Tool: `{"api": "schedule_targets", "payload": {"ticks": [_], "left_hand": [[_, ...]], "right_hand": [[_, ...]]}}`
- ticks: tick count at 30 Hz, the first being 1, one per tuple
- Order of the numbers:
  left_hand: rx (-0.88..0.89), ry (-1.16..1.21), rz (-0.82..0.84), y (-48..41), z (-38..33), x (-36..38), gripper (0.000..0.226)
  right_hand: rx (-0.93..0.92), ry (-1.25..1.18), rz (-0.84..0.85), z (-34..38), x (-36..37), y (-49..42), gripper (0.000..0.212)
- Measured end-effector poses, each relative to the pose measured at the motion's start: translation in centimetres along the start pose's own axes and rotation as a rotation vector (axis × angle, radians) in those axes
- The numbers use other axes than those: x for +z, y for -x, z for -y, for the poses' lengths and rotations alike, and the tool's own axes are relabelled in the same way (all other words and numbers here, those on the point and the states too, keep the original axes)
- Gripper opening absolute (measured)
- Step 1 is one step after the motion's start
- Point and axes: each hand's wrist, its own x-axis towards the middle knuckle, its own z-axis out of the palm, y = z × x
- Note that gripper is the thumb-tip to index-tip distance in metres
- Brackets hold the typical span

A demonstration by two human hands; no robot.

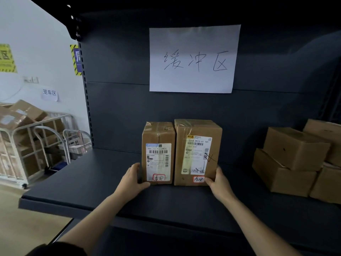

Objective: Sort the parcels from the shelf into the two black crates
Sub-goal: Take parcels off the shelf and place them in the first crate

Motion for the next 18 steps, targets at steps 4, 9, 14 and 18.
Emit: {"api": "schedule_targets", "payload": {"ticks": [4,9,14,18], "left_hand": [[0.035,0.103,0.134,-1.4,-0.3,0.4,0.085],[0.050,0.255,0.158,-1.9,-0.2,1.0,0.085],[0.089,0.414,0.132,-1.4,0.0,-0.2,0.080],[0.133,0.601,0.161,-0.7,-0.8,-1.7,0.086]], "right_hand": [[0.027,-0.039,0.030,0.0,-0.2,-0.4,0.070],[0.049,-0.116,0.077,0.1,-0.4,-0.4,0.061],[-0.020,-0.170,0.073,1.3,-0.9,0.4,0.047],[-0.081,-0.166,0.055,2.3,-1.2,0.8,0.045]]}}
